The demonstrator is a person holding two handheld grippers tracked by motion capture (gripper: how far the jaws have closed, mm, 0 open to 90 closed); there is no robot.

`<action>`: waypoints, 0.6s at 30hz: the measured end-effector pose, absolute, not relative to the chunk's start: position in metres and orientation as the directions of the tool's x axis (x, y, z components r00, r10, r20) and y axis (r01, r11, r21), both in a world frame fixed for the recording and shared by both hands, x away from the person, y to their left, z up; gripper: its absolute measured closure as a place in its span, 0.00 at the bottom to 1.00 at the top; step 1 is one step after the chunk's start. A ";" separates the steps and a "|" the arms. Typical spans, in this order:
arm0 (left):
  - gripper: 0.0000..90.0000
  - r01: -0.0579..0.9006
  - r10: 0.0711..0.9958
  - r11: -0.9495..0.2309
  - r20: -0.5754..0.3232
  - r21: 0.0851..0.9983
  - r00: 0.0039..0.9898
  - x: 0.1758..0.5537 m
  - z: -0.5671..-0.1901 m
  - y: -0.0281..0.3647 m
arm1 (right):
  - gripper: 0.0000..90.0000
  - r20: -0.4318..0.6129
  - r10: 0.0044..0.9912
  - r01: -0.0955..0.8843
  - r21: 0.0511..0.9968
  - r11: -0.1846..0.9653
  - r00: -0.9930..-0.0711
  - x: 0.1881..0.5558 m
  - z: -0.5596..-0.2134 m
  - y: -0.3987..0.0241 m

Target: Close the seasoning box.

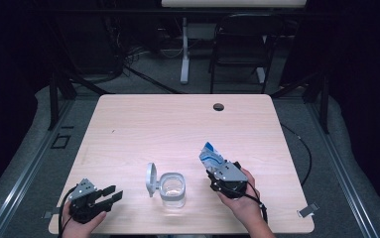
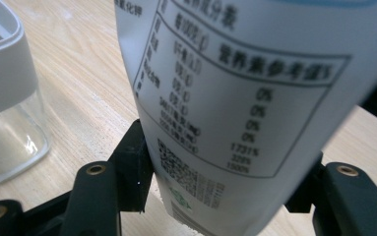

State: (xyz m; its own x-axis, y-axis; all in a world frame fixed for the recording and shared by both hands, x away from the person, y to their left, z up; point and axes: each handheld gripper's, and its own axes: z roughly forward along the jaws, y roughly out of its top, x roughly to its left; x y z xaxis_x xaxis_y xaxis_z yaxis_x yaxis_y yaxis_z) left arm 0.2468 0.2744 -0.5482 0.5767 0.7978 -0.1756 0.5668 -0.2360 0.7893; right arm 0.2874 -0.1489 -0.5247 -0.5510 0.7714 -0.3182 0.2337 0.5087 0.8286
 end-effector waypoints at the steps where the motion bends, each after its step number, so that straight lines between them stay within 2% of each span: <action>1: 0.67 0.567 0.797 -0.237 -0.176 0.789 0.578 0.247 -0.548 0.274 | 0.46 -0.322 0.770 0.230 0.828 0.511 -0.551 0.287 -0.525 -0.148; 6: 0.67 0.566 0.798 -0.235 -0.176 0.790 0.576 0.247 -0.548 0.275 | 0.46 -0.355 0.752 0.211 0.815 0.540 -0.556 0.285 -0.524 -0.146; 11: 0.67 0.565 0.799 -0.242 -0.169 0.789 0.577 0.247 -0.547 0.275 | 0.46 -0.441 0.709 0.159 0.778 0.608 -0.550 0.279 -0.523 -0.137; 18: 0.67 0.563 0.799 -0.231 -0.175 0.794 0.575 0.246 -0.547 0.275 | 0.46 -0.482 0.690 0.134 0.760 0.636 -0.540 0.275 -0.524 -0.129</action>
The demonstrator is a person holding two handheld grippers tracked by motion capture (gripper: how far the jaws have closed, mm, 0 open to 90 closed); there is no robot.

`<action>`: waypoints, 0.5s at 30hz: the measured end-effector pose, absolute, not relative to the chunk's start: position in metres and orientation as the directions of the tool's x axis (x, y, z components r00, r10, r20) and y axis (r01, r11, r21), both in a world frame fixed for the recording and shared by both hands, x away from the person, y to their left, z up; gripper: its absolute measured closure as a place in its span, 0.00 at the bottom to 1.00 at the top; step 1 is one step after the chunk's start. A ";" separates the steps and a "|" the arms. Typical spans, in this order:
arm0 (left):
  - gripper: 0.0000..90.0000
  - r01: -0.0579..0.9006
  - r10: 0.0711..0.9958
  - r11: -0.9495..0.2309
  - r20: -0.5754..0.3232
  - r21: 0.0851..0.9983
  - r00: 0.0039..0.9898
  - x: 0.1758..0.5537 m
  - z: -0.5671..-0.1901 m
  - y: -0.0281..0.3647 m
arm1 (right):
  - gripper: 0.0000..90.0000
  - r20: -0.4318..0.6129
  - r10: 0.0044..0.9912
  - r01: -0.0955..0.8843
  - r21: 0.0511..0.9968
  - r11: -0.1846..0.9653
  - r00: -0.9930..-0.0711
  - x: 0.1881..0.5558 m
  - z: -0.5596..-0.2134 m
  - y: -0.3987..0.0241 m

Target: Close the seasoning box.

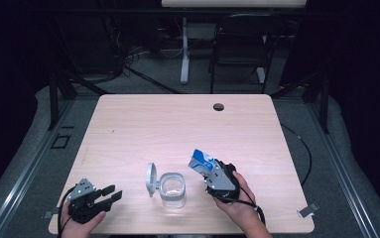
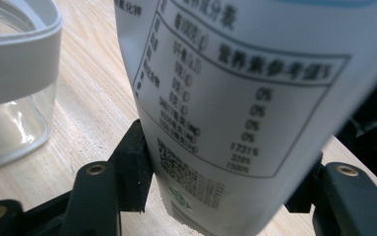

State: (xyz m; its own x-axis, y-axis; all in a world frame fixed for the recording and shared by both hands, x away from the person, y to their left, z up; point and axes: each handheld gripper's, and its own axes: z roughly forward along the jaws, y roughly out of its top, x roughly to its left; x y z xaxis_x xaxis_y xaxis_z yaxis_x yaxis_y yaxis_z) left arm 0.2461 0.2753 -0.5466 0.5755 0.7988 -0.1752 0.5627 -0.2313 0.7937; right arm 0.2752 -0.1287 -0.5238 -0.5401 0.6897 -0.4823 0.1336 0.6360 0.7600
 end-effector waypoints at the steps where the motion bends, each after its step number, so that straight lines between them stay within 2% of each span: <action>1: 0.66 0.559 0.800 -0.228 -0.174 0.797 0.574 0.246 -0.547 0.275 | 0.46 -0.493 0.684 0.127 0.754 0.644 -0.538 0.275 -0.524 -0.127; 15: 0.66 0.563 0.804 -0.225 -0.174 0.796 0.568 0.247 -0.547 0.276 | 0.47 -0.578 0.616 0.079 0.691 0.718 -0.536 0.273 -0.533 -0.121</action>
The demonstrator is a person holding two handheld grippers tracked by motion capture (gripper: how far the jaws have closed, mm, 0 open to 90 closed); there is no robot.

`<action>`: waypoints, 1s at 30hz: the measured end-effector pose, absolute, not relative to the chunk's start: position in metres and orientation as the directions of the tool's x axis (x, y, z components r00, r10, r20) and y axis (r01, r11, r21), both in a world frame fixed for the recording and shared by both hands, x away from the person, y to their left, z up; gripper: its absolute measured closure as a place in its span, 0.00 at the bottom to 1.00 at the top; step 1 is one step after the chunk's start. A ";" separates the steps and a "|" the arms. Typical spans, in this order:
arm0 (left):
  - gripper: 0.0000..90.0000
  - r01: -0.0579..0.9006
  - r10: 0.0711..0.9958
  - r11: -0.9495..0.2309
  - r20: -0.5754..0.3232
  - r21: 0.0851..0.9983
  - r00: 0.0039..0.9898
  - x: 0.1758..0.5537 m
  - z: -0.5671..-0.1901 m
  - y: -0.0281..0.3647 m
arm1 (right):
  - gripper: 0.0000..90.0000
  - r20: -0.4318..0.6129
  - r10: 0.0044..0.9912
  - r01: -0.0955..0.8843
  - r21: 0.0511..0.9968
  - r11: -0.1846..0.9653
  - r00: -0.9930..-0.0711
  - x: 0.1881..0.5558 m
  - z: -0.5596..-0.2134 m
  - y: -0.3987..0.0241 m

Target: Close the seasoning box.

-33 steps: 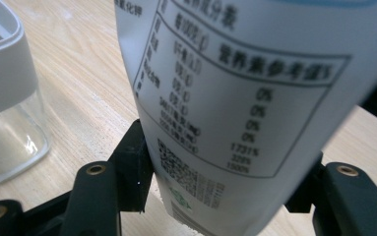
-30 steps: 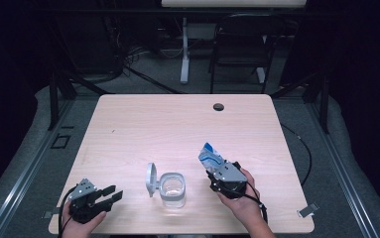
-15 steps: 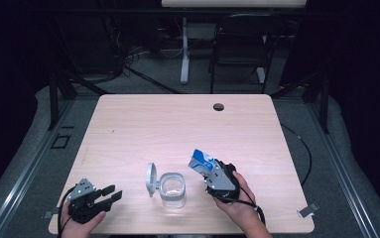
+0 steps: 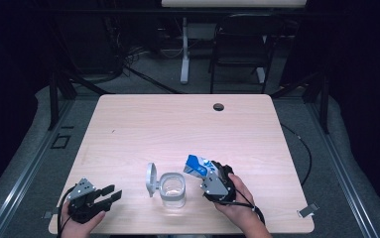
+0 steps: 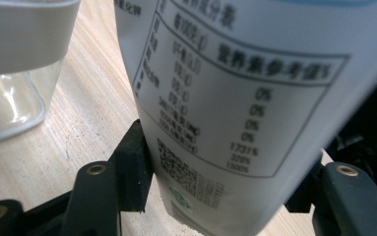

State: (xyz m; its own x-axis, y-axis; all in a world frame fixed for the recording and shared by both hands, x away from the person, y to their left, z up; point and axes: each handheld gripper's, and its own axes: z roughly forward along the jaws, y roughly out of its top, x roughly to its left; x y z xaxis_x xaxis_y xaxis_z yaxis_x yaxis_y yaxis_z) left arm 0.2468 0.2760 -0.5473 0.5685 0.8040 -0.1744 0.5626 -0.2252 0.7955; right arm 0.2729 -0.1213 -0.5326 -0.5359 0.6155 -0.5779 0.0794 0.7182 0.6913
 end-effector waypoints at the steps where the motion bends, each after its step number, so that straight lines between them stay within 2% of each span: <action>1: 0.66 0.562 0.804 -0.226 -0.174 0.796 0.568 0.247 -0.547 0.276 | 0.47 -0.583 0.607 0.076 0.685 0.725 -0.540 0.273 -0.533 -0.121; 11: 0.66 0.563 0.805 -0.227 -0.172 0.795 0.568 0.247 -0.548 0.277 | 0.47 -0.633 0.576 0.046 0.651 0.758 -0.517 0.272 -0.535 -0.119; 24: 0.66 0.563 0.805 -0.228 -0.172 0.795 0.568 0.247 -0.547 0.278 | 0.47 -0.714 0.491 0.009 0.563 0.827 -0.499 0.270 -0.533 -0.113; 26: 0.66 0.562 0.805 -0.227 -0.171 0.796 0.568 0.247 -0.547 0.278 | 0.47 -0.706 0.497 -0.002 0.577 0.817 -0.504 0.270 -0.533 -0.112; 30: 0.66 0.559 0.805 -0.224 -0.172 0.799 0.568 0.247 -0.547 0.277 | 0.47 -0.744 0.453 -0.024 0.532 0.847 -0.491 0.270 -0.529 -0.110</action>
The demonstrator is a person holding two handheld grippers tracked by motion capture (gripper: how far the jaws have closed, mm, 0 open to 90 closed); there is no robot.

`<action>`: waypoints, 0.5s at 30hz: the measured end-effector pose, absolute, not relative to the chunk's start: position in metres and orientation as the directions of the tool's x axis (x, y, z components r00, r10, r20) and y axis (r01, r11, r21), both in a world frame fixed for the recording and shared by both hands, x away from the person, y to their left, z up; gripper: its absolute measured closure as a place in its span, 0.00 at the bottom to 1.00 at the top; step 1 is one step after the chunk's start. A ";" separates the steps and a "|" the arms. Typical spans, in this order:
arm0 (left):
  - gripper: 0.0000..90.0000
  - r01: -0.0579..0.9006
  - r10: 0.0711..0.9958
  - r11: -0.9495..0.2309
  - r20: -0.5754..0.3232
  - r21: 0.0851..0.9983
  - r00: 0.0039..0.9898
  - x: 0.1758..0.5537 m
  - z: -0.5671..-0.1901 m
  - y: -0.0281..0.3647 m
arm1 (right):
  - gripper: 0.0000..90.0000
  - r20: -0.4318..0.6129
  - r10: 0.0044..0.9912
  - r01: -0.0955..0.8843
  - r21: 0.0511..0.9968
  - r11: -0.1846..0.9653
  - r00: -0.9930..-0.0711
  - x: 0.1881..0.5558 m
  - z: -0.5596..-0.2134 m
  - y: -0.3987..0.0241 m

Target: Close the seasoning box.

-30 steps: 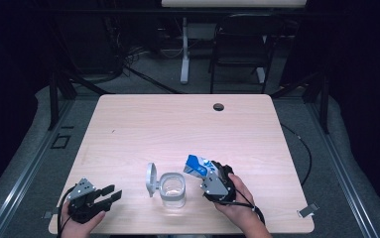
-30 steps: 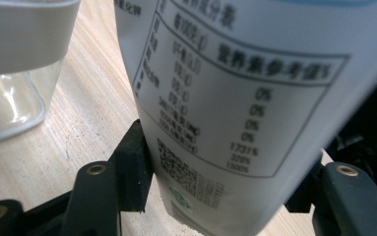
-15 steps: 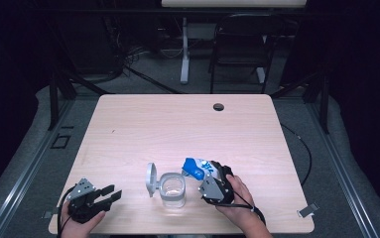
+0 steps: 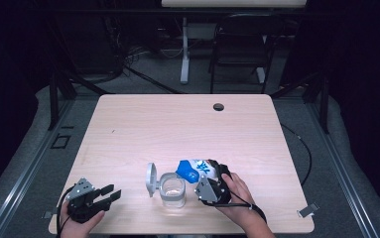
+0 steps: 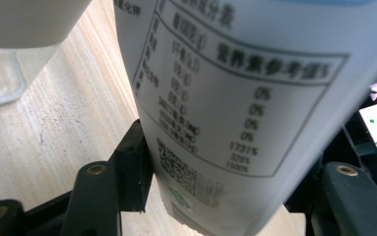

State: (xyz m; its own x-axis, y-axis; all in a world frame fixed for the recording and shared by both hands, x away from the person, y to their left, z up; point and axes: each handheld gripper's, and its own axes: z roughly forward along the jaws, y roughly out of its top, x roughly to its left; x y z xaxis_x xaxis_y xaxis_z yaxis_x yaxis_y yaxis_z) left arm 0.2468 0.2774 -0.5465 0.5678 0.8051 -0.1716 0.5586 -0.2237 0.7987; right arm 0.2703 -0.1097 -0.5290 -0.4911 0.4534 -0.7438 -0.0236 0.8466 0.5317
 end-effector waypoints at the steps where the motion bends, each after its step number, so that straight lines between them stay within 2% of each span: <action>1: 0.66 0.559 0.805 -0.224 -0.172 0.799 0.568 0.247 -0.547 0.277 | 0.47 -0.744 0.453 -0.024 0.532 0.847 -0.491 0.270 -0.529 -0.110; 15: 0.66 0.561 0.807 -0.227 -0.169 0.796 0.566 0.246 -0.545 0.279 | 0.47 -0.787 0.400 -0.060 0.481 0.875 -0.469 0.272 -0.528 -0.108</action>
